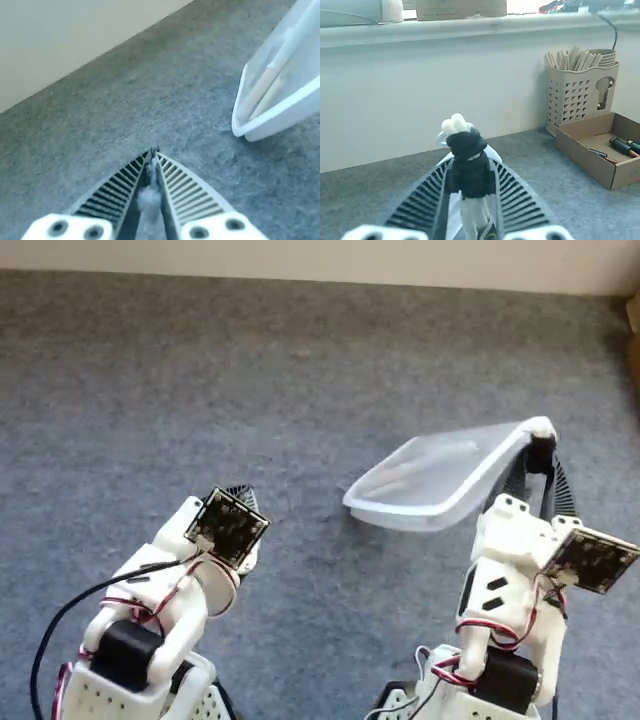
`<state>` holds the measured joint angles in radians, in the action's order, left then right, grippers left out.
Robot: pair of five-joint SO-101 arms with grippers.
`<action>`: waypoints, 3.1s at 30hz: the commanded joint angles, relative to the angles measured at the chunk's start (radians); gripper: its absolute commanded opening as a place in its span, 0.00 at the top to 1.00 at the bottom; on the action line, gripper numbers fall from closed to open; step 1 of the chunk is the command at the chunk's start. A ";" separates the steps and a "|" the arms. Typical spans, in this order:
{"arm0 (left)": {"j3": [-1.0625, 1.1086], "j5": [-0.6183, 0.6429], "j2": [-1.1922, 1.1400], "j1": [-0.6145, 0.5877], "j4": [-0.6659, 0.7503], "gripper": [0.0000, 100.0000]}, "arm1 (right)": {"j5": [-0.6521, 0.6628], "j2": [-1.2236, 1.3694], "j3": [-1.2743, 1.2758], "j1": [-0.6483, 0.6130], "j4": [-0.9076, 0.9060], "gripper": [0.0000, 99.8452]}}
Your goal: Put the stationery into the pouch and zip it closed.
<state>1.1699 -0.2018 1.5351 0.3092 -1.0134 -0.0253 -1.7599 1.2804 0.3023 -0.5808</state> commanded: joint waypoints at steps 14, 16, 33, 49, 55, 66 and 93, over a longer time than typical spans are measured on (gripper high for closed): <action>0.018 0.046 0.151 -0.015 0.000 1.00 | 0.000 -0.019 0.053 -0.278 -0.008 0.80; 0.018 0.046 0.151 -0.015 0.002 1.00 | 0.060 -0.013 0.081 -0.377 -0.025 0.76; 0.018 0.173 0.151 -0.151 0.057 1.00 | 0.397 -0.010 0.252 -0.788 -0.059 0.77; 0.016 0.381 0.151 -0.398 0.133 1.00 | 0.485 -0.008 0.248 -0.992 -0.193 0.77; 0.015 0.420 0.151 -0.453 0.137 1.00 | 0.488 -0.008 0.248 -0.992 -0.194 0.77; 0.015 0.419 0.151 -0.456 0.138 1.00 | 0.483 -0.019 0.245 -0.975 -0.193 0.77; 0.018 0.414 0.151 -0.456 0.121 1.00 | 0.483 -0.010 -0.136 -0.881 -0.776 0.76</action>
<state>1.1945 0.2064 1.6840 -0.1358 -0.8600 0.4549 -1.7814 1.1807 -0.6045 -1.3372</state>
